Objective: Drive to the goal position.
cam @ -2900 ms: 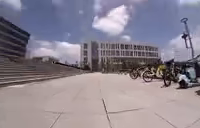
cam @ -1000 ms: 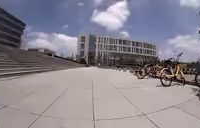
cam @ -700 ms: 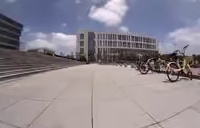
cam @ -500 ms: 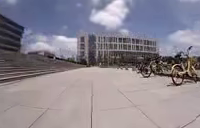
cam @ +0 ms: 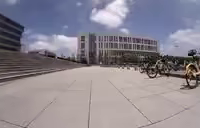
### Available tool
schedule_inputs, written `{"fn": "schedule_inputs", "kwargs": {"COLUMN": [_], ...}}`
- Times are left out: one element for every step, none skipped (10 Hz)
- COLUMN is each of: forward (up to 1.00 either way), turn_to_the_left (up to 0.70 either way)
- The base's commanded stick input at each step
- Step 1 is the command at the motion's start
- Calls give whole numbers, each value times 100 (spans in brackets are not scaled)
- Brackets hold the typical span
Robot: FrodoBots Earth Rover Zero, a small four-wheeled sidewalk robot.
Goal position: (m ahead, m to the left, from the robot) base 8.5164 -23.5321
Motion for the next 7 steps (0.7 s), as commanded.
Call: {"fn": "schedule_inputs", "kwargs": {"forward": [100, 100, 100, 100, 100, 100, 100], "turn_to_the_left": [-13, -11, 0, -9, -11, -2, -8]}}
